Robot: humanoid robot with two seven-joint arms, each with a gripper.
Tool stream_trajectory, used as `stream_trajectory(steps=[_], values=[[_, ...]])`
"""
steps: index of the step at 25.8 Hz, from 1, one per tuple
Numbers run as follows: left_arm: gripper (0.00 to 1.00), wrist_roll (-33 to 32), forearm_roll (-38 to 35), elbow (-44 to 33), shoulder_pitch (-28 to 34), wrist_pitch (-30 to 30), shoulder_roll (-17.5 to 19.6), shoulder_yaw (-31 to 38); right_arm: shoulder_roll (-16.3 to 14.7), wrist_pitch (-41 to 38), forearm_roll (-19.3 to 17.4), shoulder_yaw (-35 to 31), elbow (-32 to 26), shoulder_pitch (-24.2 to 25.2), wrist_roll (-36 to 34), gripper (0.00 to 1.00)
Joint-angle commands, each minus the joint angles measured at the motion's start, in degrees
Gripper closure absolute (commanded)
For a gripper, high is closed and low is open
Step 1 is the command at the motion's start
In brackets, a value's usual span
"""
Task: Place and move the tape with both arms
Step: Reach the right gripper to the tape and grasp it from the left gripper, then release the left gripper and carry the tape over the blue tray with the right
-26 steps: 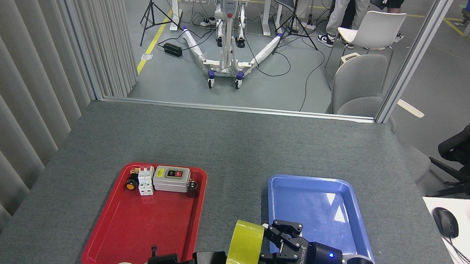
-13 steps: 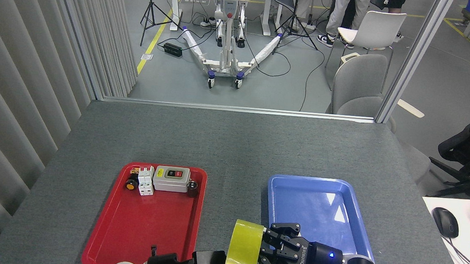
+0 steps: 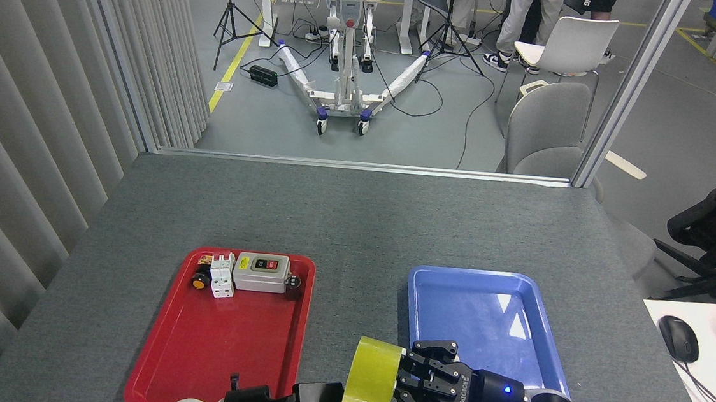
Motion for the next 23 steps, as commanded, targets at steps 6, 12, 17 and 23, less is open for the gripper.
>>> stream_trajectory(steps=[6, 12, 17, 23], values=[[1.0, 0.65, 0.0, -0.09, 0.07, -0.04, -0.15, 0.48, -0.05, 0.08, 0.01, -0.03, 0.42, 0.03, -0.1, 0.75], [0.76, 0.65, -0.17, 1.84, -0.63, -0.04, -0.06, 1.54, -0.05, 0.08, 0.01, -0.03, 0.51, 0.12, -0.1, 0.75], [0.59, 0.65, -0.17, 3.87, -1.43, -0.83, 0.29, 2.86, 0.04, 0.08, 0.01, -0.12, 1.12, -0.14, -0.1, 0.75], [0.5, 0.83, -2.37, 5.1, -1.08, -9.79, 0.91, 5.05, 0.12, 0.08, 0.01, -0.12, 1.21, -0.14, -0.1, 0.75]])
